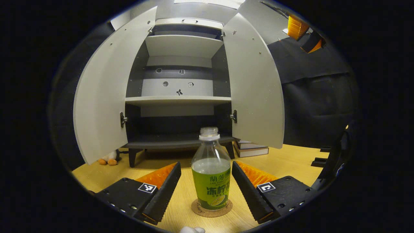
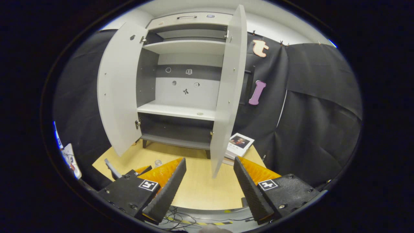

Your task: Grasp the bottle in the cabinet with the left hand and place it on the coaster, then close the right door with the right hand and the left door with the left hand.

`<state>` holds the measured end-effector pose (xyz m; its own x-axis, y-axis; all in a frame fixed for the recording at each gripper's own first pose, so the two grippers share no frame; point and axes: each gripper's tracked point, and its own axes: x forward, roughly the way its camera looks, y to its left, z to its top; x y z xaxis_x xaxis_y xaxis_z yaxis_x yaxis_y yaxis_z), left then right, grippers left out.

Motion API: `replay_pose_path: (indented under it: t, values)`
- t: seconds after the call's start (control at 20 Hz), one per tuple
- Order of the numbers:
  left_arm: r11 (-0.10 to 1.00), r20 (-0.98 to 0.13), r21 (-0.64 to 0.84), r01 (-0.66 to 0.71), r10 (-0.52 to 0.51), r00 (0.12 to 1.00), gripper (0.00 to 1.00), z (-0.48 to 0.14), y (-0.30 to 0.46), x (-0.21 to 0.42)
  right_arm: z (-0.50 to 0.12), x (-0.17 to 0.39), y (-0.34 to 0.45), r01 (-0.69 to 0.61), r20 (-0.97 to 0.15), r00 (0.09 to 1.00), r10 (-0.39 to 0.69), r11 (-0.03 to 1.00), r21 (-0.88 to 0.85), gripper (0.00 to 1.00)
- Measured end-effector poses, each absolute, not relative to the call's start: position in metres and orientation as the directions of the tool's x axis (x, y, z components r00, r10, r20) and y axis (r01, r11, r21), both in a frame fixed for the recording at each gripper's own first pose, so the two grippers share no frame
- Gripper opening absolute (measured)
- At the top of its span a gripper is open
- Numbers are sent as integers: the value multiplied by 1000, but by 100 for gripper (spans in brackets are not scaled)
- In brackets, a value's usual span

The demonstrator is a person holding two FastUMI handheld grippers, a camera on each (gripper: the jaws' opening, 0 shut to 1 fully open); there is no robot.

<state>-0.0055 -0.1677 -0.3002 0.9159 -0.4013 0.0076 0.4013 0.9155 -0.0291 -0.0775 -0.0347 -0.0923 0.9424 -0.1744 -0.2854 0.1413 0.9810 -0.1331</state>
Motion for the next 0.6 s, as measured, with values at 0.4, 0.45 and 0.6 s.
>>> replay_pose_path:
  t: [0.4, 0.45, 0.6]
  values:
    - [929, -50, -164, 331, -343, 938, 96, -186, -120, -23, -72, -70, -28, 126, -212, 968, -137, 990, -64, 98]
    - [940, -76, -168, 297, -313, 947, 97, -173, -104, -23, -69, -68, -27, 116, -201, 972, -125, 992, -53, 98]
    - [970, -83, -137, 199, -212, 974, 97, -134, -46, -24, -53, -63, -36, 126, -143, 981, -130, 991, -38, 98]
